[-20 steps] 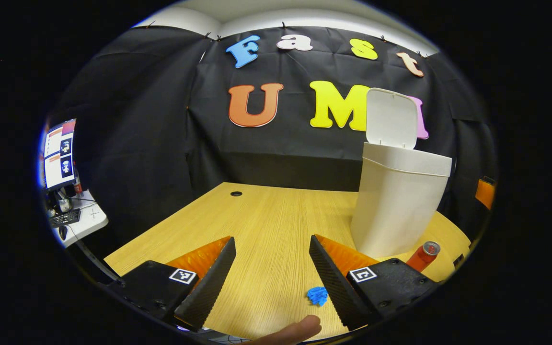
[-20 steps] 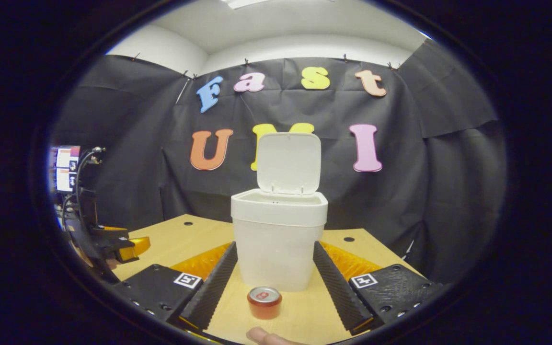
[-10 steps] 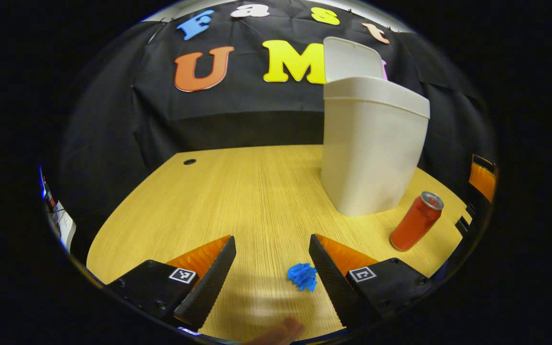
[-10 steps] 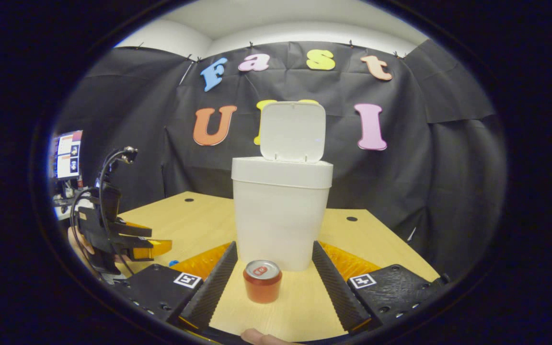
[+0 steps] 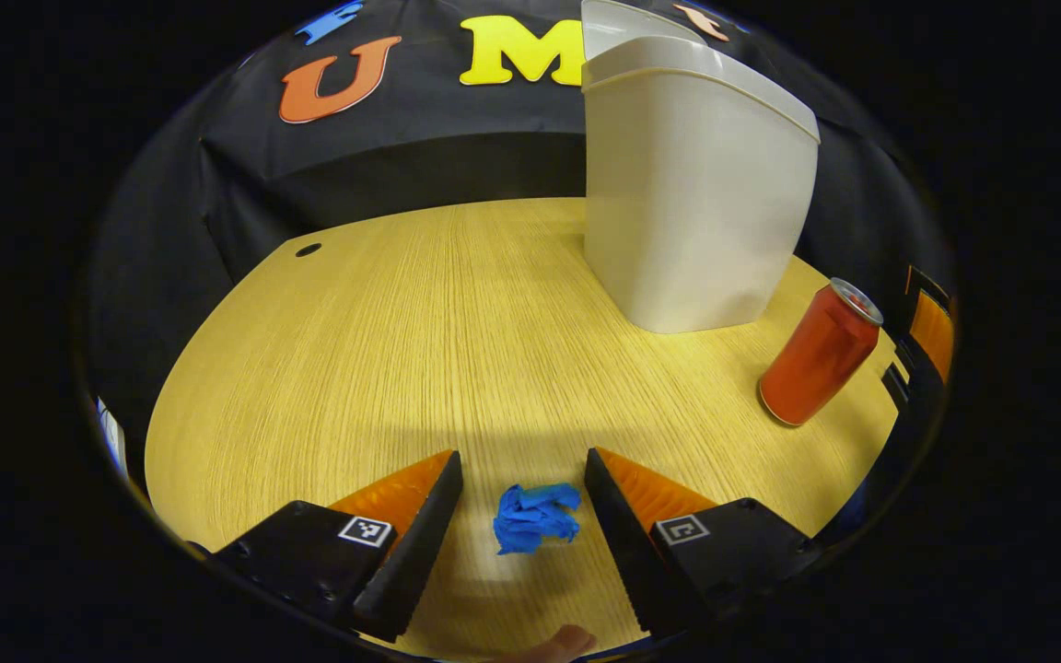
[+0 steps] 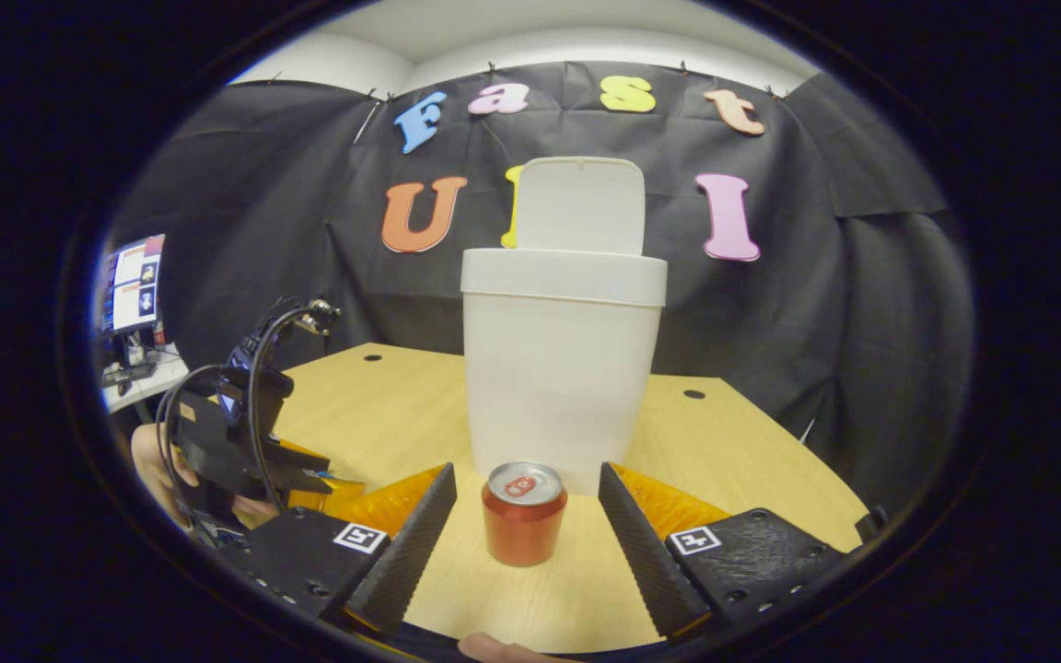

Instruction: Press the lid of the desktop garbage bin to open it, pick up the crumpled paper on the desktop and throw it into the bin, then pick up the pop can on the desktop and drop it into the bin, and finally close the garbage bin lid.

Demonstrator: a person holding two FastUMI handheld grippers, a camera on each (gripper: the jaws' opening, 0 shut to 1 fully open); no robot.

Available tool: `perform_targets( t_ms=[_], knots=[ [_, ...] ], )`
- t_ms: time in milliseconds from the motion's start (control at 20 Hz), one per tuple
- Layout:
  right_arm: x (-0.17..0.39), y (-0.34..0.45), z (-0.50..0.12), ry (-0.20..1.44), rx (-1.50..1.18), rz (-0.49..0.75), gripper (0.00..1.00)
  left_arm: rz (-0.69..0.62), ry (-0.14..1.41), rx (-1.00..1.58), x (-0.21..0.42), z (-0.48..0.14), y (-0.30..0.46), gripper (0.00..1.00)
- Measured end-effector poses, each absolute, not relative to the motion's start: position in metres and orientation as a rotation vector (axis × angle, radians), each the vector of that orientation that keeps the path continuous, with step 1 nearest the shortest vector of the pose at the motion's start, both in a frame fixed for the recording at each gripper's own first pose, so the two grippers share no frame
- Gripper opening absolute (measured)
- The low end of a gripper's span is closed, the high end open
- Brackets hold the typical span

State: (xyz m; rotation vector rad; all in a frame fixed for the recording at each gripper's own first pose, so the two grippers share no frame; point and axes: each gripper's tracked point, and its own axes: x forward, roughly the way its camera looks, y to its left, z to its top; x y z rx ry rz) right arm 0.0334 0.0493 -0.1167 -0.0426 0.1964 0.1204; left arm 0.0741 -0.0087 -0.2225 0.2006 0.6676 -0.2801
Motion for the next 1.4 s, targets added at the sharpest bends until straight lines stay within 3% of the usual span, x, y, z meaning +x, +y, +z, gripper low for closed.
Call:
perform_targets(
  t_ms=[250,600,700,750,850,1050,1100,1400],
  knots=[
    [0.025,0.059,-0.149,0.253,-0.083,0.140,0.95,-0.319,0.672,0.257,0.075,-0.224,-0.002,0.78],
    [0.029,0.067,-0.169,0.293,-0.057,0.153,0.99,-0.352,0.663,0.232,0.074,-0.221,-0.005,0.74],
    [0.034,0.066,-0.176,0.306,-0.051,0.140,0.98,-0.385,0.652,0.250,0.077,-0.221,-0.006,0.68],
    [0.037,0.066,-0.183,0.323,-0.043,0.135,0.98,-0.393,0.648,0.255,0.080,-0.223,-0.005,0.58],
    [0.043,0.065,-0.191,0.348,-0.017,0.127,0.99,-0.395,0.642,0.261,0.085,-0.228,-0.011,0.48],
    [0.056,0.052,-0.201,0.361,0.018,0.072,0.95,-0.381,0.638,0.255,0.093,-0.229,-0.011,0.40],
    [0.059,0.050,-0.202,0.359,0.025,0.068,0.99,-0.375,0.639,0.256,0.093,-0.228,-0.010,0.39],
    [0.079,0.057,-0.202,0.317,0.020,0.077,0.95,-0.339,0.555,0.240,0.096,-0.204,-0.012,0.38]
  ],
)
